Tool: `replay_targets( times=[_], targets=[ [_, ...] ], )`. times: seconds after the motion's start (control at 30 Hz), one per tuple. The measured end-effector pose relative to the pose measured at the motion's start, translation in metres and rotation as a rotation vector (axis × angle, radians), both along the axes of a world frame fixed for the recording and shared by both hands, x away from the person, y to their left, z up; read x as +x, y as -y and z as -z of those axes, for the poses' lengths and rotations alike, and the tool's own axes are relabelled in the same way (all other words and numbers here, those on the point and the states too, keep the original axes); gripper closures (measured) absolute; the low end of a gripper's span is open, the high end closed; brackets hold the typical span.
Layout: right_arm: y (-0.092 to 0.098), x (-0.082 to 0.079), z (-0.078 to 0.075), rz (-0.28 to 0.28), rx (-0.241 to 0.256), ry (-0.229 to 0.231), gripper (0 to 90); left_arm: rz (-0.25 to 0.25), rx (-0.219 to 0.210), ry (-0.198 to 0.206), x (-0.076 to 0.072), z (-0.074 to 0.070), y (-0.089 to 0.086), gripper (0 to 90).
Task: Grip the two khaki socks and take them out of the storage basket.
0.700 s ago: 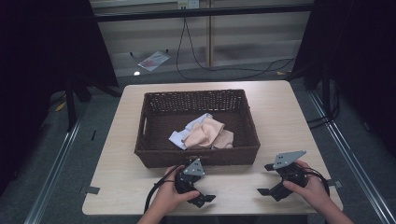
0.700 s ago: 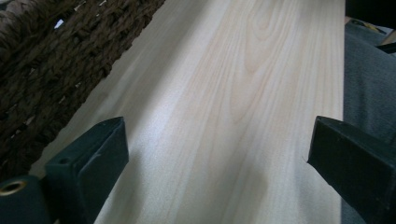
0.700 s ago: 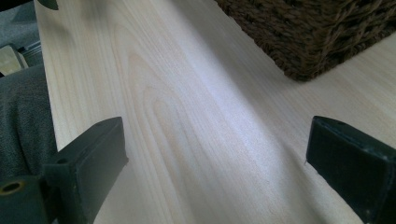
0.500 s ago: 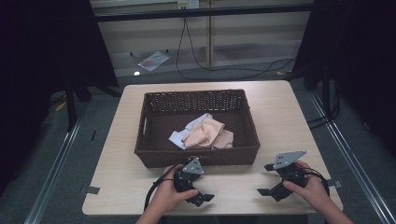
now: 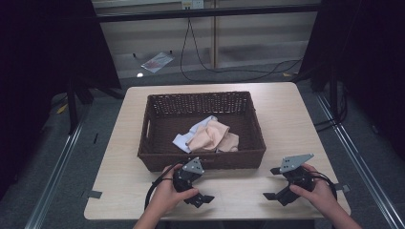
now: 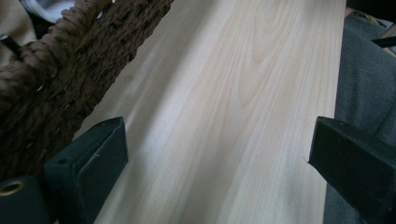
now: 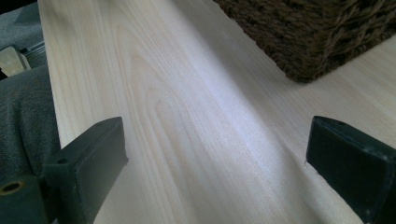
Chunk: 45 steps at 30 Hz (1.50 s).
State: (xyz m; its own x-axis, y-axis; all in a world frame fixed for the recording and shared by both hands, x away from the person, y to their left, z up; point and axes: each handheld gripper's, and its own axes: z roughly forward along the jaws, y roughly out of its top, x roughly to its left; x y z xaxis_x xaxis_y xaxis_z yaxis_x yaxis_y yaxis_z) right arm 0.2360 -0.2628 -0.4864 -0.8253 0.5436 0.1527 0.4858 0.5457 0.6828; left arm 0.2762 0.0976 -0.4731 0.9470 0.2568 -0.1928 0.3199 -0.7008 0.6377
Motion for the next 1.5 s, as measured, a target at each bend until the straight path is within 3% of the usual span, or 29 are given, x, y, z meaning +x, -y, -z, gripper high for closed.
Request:
replay_targets(
  times=[0.03,0.07,0.13,0.23,0.37,0.47,0.53,0.9,1.07,1.27,1.33,1.5],
  targets=[
    [0.000,0.000,0.000,0.000,0.000,-0.001,4.7,0.001,0.033,-0.013,0.000,-0.002,-0.001,4.4],
    [0.000,0.000,0.000,0.000,0.000,-0.001,4.7,0.001,0.033,-0.013,0.000,-0.002,-0.001,4.4],
    [0.000,0.000,0.000,-0.004,-0.001,0.000,4.7,-0.007,0.093,0.000,-0.001,-0.006,-0.001,4.5],
    [0.000,0.001,-0.001,-0.007,0.001,0.004,4.7,-0.014,0.112,-0.034,0.000,-0.010,-0.003,5.4],
    [0.001,0.001,-0.001,-0.002,0.003,0.001,4.7,-0.018,0.124,-0.031,0.002,-0.015,-0.003,5.4],
    [0.001,0.000,-0.002,0.001,0.007,0.003,4.7,-0.014,0.127,-0.060,0.001,-0.017,-0.002,5.5],
    [0.001,0.000,-0.002,0.000,0.007,0.006,4.7,0.022,0.174,-0.054,0.003,-0.024,-0.002,5.5],
    [0.002,0.000,-0.003,0.002,0.004,0.005,4.7,0.028,0.193,-0.079,0.011,-0.050,-0.002,5.6],
    [0.002,0.000,-0.003,0.000,0.010,0.004,4.7,0.038,0.229,-0.112,0.015,-0.068,-0.002,5.7],
    [0.002,0.000,-0.004,0.000,0.010,0.005,4.7,0.023,0.205,-0.109,0.020,-0.088,-0.001,5.7],
    [0.002,0.000,-0.004,-0.001,0.011,0.005,4.7,0.029,0.217,-0.110,0.022,-0.092,-0.001,5.7],
    [0.002,0.000,-0.004,-0.002,0.011,0.009,4.7,0.016,0.184,-0.130,0.031,-0.111,0.003,5.7]
  ],
)
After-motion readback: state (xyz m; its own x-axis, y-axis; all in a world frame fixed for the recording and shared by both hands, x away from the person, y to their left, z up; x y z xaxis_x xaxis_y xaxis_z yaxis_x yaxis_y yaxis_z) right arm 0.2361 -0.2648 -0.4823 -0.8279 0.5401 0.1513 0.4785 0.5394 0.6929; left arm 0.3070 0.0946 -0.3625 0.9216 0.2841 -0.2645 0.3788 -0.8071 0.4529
